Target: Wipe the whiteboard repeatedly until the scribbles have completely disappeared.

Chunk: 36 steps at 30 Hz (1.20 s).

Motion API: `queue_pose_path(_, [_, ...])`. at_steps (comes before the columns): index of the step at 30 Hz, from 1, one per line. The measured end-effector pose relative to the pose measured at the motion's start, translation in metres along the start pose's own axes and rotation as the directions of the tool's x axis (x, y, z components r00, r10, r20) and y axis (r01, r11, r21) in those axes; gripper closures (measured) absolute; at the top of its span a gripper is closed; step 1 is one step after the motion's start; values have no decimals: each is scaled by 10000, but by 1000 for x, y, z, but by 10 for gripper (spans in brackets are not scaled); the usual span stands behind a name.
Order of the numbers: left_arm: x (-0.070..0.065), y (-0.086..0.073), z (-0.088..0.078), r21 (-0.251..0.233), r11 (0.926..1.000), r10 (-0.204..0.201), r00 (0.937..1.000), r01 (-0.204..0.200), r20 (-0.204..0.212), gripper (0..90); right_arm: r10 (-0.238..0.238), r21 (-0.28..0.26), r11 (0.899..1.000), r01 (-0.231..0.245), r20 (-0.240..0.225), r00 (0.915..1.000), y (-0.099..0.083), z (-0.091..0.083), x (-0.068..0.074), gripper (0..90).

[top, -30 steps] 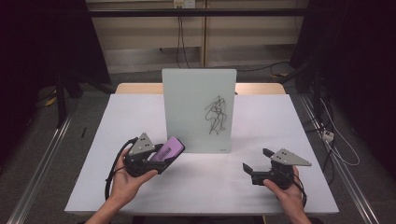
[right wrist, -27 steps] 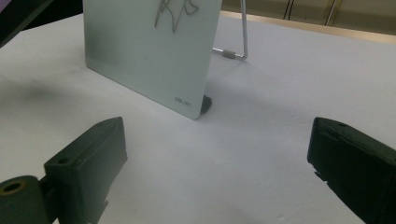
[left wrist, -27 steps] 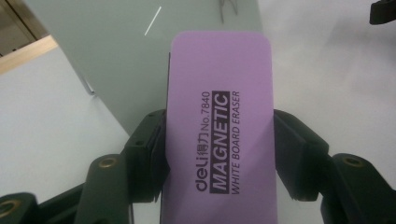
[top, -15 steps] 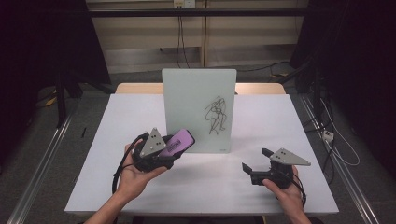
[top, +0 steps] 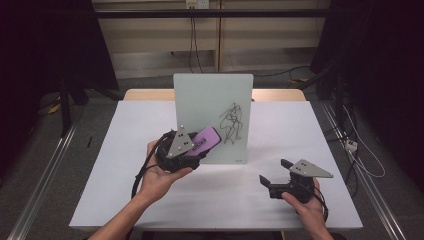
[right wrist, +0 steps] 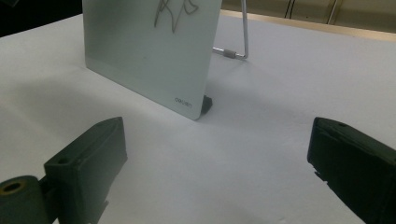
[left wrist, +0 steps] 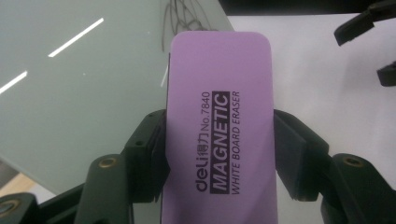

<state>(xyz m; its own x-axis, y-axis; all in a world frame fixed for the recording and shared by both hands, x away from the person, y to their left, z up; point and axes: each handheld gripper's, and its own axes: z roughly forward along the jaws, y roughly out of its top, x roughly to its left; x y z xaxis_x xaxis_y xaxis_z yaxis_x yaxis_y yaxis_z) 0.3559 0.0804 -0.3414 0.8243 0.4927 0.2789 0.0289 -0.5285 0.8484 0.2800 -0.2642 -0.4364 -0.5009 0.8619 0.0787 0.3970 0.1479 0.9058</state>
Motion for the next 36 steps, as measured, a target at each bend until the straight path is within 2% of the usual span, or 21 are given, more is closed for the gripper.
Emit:
queue_pose_path(5, [5,11,5,-144,9998,116,9998,-119,-170,411,-14,6,10000,14,0,10000,0,0,-1,46])
queue_pose_path(8, [6,18,9,-20,9996,293,9970,-295,-710,411,-16,-4,10000,16,-10,10000,0,0,-1,46])
queue_pose_path(10, [8,22,11,-40,9995,316,9958,-321,-859,411,-33,-4,10000,33,25,10000,0,-1,0,46])
queue_pose_path(14, [9,34,16,-203,9977,618,9904,-648,-1235,411,-7,-5,10000,7,11,10000,0,0,0,46])
queue_pose_path(15, [9,37,16,-163,9972,710,9893,-736,-1276,411,8,-8,10000,-8,-4,10000,0,0,0,46])
queue_pose_path(17, [10,42,19,-328,9970,658,9910,-700,-1168,411,-27,-7,10000,27,-16,10000,0,0,0,46])
queue_pose_path(19, [10,47,22,-410,9956,792,9893,-848,-1229,411,-24,-4,10000,24,-26,10000,0,-1,0,46])
queue_pose_path(26, [18,56,37,-614,9949,717,9900,-796,-1215,411,6,-49,10000,-6,-6,10000,0,-1,0,46])
queue_pose_path(31, [21,63,45,-667,9932,851,9860,-955,-1437,411,2,-50,10000,-2,2,10000,0,-1,-1,46])
queue_pose_path(34, [21,64,50,-616,9905,1126,9815,-1233,-1551,411,21,-60,10000,-21,-26,10000,0,-1,0,46])
queue_pose_path(36, [22,65,54,-598,9905,1132,9813,-1238,-1560,411,20,-53,10000,-21,-14,10000,0,-1,-1,46])
